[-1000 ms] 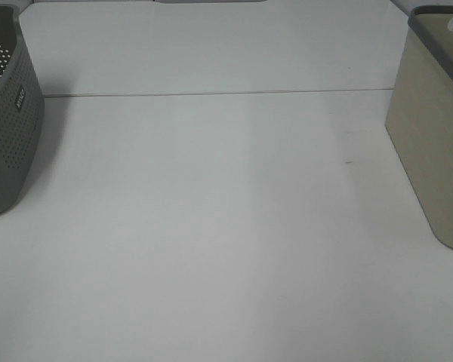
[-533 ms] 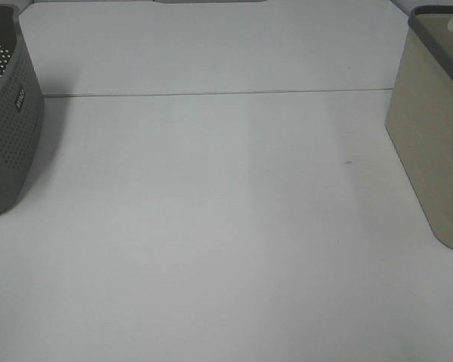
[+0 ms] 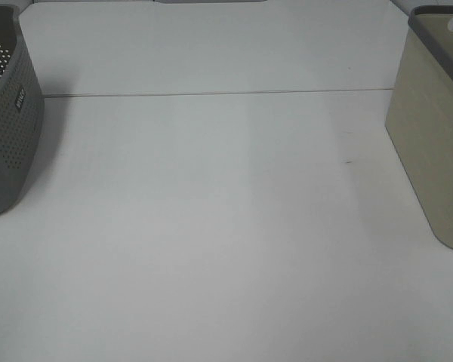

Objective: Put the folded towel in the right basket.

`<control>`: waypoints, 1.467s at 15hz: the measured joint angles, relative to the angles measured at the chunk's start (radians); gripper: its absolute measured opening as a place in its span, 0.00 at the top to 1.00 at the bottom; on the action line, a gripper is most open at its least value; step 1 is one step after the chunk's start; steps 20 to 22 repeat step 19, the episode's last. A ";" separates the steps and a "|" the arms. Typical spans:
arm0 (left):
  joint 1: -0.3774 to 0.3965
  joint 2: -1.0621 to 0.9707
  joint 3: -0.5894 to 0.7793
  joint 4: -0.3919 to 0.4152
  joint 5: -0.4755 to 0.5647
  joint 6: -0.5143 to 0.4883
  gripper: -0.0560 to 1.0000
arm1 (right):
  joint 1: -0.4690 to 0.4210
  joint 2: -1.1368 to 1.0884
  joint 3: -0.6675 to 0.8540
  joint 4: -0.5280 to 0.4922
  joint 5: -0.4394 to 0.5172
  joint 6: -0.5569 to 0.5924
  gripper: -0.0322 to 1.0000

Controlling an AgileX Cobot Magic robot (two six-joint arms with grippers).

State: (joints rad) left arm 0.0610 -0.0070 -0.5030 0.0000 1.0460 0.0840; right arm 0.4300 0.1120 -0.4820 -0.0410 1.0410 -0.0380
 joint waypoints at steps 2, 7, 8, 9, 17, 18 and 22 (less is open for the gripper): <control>0.000 0.000 0.000 0.000 0.000 0.000 0.01 | 0.000 0.000 0.000 0.002 0.000 0.000 0.08; 0.000 0.000 0.000 0.000 0.000 0.000 0.01 | -0.009 0.000 0.000 0.011 -0.001 0.000 0.08; 0.000 0.000 0.000 0.000 0.000 0.000 0.01 | -0.035 0.000 0.000 0.014 -0.001 0.000 0.08; 0.000 0.000 0.000 0.000 0.000 0.000 0.01 | -0.090 0.000 0.000 0.017 -0.001 0.000 0.08; 0.000 0.000 0.000 0.000 0.000 0.000 0.01 | -0.400 -0.115 0.000 0.023 -0.001 0.000 0.09; 0.000 0.000 0.000 0.000 0.000 0.000 0.01 | -0.400 -0.115 0.000 0.028 0.000 0.000 0.09; 0.000 0.000 0.000 0.000 0.000 0.000 0.01 | -0.400 -0.115 0.000 0.041 0.000 0.000 0.09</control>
